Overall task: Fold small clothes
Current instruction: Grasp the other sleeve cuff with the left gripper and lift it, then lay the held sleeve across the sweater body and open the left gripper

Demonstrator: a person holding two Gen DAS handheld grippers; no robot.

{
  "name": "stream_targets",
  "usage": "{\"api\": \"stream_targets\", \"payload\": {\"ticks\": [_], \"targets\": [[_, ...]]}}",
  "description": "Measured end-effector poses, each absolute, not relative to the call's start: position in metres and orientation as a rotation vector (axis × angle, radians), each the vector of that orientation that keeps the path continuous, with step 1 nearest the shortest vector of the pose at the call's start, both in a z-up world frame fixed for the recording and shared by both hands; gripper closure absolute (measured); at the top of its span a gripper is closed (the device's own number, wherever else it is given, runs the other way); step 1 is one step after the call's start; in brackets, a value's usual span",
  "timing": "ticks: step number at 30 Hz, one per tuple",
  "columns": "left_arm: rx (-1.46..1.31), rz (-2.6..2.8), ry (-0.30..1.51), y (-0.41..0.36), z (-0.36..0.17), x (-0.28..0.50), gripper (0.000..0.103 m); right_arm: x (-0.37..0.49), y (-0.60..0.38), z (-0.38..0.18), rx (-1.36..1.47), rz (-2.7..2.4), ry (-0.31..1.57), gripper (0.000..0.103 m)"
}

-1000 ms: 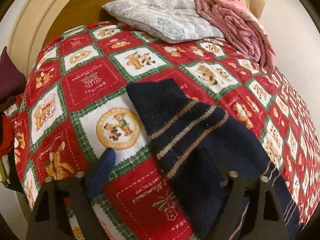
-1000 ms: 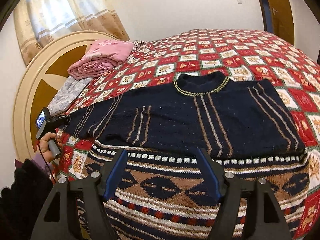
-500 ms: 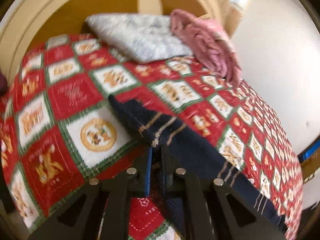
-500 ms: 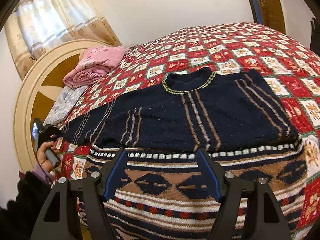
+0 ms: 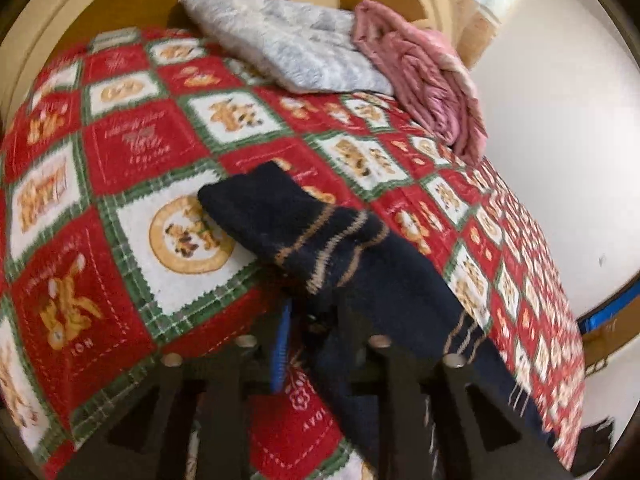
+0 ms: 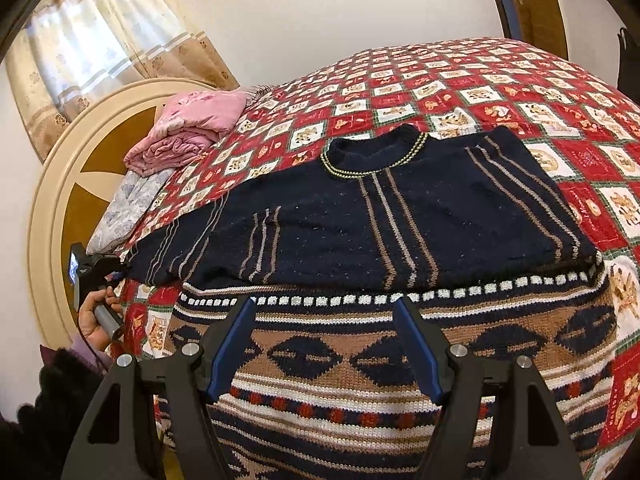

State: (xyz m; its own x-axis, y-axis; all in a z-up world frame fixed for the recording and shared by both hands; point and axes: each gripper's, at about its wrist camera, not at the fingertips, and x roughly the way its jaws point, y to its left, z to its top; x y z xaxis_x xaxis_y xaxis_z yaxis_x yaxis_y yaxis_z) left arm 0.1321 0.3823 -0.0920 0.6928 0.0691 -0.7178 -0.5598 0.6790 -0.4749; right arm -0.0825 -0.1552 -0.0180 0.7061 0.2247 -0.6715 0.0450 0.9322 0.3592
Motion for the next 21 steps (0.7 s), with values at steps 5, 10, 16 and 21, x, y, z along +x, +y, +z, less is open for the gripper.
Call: {"api": "stream_targets", "payload": {"ticks": [5,10,16,21], "targets": [[-0.769,0.406,0.701,0.383,-0.092,0.138,0.066,-0.08,-0.154,-0.019,0.361,0.1,0.792,0.031],[-0.644,0.356,0.74,0.371,-0.09,0.154,0.095,-0.077,-0.155,-0.023,0.374,0.102,0.81,0.031],[-0.488,0.302,0.683,0.333,-0.052,0.149,0.096,-0.08,-0.168,-0.021,0.407,0.083,0.795,0.031],[-0.362,0.175,0.6,0.271,0.0,0.137,0.096,-0.087,-0.182,-0.016,0.44,0.062,0.771,0.031]]}}
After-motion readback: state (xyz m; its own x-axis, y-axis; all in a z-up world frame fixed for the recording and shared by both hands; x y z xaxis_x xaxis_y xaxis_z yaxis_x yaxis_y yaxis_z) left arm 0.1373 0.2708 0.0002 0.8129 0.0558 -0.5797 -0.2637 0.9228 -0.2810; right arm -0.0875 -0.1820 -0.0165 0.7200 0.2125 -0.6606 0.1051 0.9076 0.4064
